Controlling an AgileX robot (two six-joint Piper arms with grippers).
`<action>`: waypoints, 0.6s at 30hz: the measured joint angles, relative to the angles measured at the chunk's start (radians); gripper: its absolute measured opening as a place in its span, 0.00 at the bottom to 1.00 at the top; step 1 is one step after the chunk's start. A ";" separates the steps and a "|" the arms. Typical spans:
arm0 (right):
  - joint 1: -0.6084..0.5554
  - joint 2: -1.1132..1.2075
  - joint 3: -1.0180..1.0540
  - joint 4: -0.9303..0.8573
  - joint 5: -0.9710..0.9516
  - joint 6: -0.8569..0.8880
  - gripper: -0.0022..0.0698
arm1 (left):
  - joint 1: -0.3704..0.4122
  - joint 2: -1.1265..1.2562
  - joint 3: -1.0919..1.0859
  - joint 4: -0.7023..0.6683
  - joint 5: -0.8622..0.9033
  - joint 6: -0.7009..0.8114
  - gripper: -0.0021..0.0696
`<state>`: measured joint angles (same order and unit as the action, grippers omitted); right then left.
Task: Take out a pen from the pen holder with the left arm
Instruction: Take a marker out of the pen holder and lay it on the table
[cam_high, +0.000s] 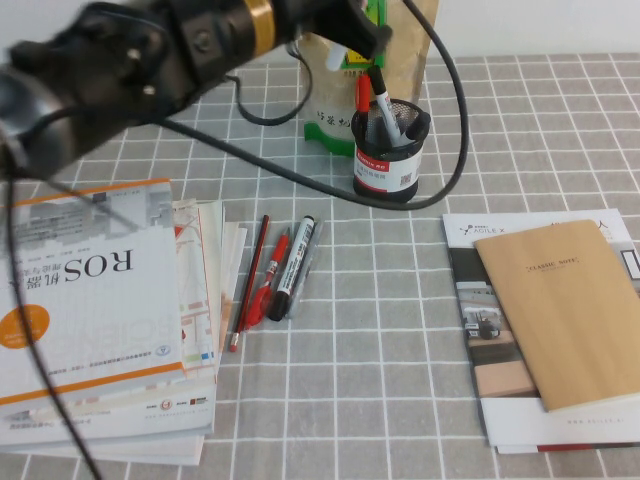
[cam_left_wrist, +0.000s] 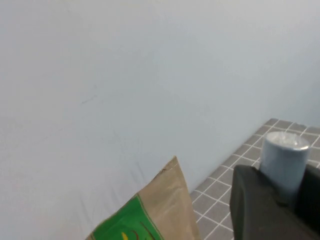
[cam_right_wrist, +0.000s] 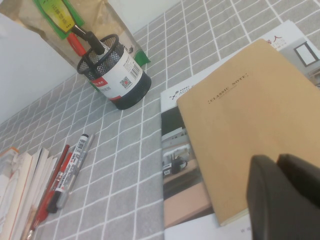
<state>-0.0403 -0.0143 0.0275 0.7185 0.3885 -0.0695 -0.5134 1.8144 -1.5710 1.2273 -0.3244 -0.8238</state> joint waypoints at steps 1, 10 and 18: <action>0.000 0.000 0.000 0.000 0.000 0.000 0.01 | 0.000 -0.036 0.027 -0.008 0.012 -0.015 0.18; 0.000 0.000 0.000 0.000 0.000 0.000 0.01 | 0.000 -0.241 0.310 -0.287 0.179 -0.037 0.18; 0.000 0.000 0.000 0.000 0.000 0.000 0.01 | -0.002 -0.245 0.377 -0.663 0.497 0.258 0.18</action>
<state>-0.0403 -0.0143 0.0275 0.7185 0.3885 -0.0695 -0.5156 1.5698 -1.1935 0.5640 0.1726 -0.5661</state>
